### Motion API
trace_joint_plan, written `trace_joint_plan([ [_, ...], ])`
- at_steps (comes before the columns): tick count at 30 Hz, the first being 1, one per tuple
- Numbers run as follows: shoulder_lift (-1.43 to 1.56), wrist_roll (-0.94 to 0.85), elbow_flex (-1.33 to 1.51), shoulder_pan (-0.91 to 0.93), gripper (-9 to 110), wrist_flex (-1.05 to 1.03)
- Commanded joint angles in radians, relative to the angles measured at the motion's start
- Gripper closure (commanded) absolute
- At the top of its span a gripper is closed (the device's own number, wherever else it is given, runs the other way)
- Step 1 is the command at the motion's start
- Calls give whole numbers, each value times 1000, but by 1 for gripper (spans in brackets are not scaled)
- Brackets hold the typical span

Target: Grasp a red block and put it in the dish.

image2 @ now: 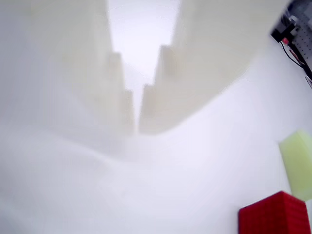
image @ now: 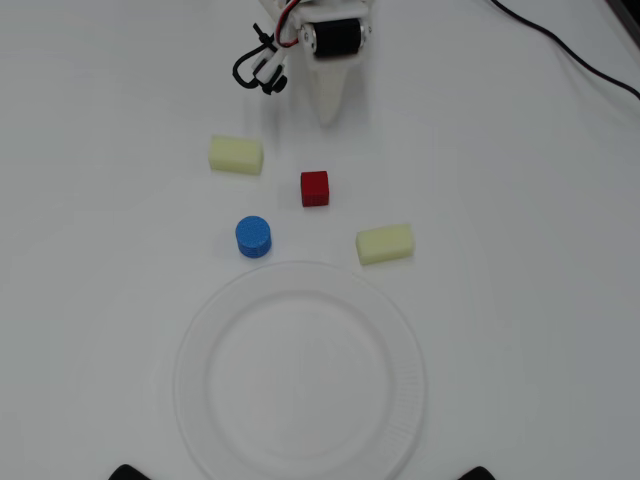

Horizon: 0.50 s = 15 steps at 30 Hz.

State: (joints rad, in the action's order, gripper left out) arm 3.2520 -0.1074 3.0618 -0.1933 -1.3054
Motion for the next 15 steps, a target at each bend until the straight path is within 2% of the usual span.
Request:
trace_joint_plan([
  [1, 202, -25, 117, -17, 101, -17],
  [2, -152, -15, -160, 25, 101, -14],
  [4, -114, -14, -120, 20, 101, 14],
  [8, 196, -28, 43, 35, 101, -12],
  [15, 186, -38, 38, 37, 101, -52],
])
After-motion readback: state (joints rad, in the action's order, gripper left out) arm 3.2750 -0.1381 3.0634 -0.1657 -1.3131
